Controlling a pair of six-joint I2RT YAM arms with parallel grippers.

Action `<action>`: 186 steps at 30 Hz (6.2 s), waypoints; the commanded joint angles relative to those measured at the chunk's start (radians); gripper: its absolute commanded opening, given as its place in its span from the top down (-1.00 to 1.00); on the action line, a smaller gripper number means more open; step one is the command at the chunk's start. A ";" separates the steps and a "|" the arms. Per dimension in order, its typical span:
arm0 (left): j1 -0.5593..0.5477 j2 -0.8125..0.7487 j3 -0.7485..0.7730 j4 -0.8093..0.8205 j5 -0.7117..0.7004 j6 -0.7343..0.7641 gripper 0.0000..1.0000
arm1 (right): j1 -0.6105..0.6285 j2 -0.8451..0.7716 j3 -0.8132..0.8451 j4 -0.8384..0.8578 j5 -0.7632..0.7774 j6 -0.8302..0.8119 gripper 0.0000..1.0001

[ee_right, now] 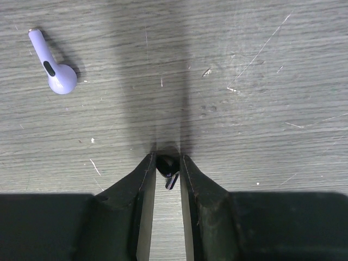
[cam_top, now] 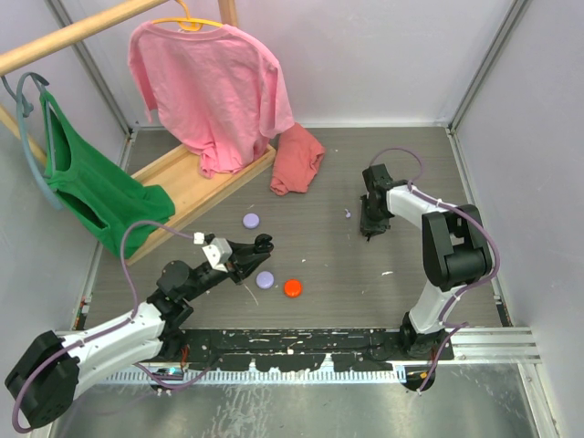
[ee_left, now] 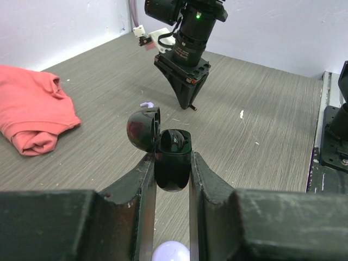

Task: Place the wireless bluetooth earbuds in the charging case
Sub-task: Pick up the earbud from the center of the board, then place the earbud in the charging case, then close the charging case.

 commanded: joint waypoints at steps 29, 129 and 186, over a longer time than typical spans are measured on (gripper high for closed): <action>0.000 0.054 0.040 0.174 -0.007 -0.004 0.94 | 0.523 -0.609 -0.129 0.379 0.099 0.007 0.64; 0.000 0.049 0.076 0.204 -0.043 -0.149 0.98 | 0.893 -0.791 -0.300 0.904 0.215 -0.107 -0.65; 0.000 0.157 0.159 0.216 0.217 -0.198 0.99 | 0.500 -0.617 -0.227 0.851 -0.788 0.166 -0.85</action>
